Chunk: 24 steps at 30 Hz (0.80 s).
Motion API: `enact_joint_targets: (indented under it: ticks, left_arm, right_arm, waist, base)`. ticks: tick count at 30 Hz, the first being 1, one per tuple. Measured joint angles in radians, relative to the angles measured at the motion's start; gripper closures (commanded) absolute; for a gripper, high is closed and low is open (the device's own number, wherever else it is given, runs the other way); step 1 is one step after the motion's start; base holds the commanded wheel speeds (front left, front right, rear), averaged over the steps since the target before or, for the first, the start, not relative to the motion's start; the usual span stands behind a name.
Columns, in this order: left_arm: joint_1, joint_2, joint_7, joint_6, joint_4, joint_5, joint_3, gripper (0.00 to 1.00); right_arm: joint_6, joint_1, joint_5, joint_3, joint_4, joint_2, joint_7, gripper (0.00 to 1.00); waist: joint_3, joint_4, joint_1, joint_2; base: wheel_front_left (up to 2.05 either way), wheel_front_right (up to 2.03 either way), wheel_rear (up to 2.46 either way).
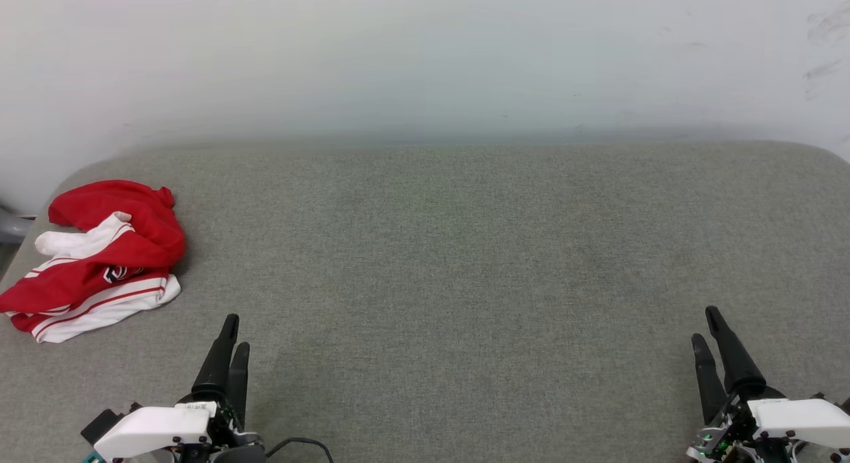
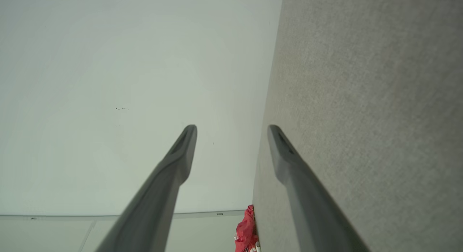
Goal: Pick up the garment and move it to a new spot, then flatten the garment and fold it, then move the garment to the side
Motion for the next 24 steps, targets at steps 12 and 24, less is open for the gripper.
enact_joint_targets:
  ticks: [12, 24]
  left_arm:
    - [0.000, 0.000, -0.055, 0.010, -0.047, 0.152, 0.015, 0.00]
    - [0.000, 0.000, -0.105, 0.083, -0.135, 0.397, -0.007, 0.00]
  right_arm:
    - [0.000, 0.010, -0.181, -0.010, -0.055, 0.001, -0.058, 0.00]
    - [0.000, 0.015, -0.434, -0.002, -0.143, 0.001, -0.107, 0.00]
  waist:
    - [0.002, 0.000, -0.0001, 0.0000]
    - [0.006, 0.001, 0.0000, 0.0000]
  base:
    - [0.00, 0.00, 0.00]
    - [0.00, 0.00, 0.00]
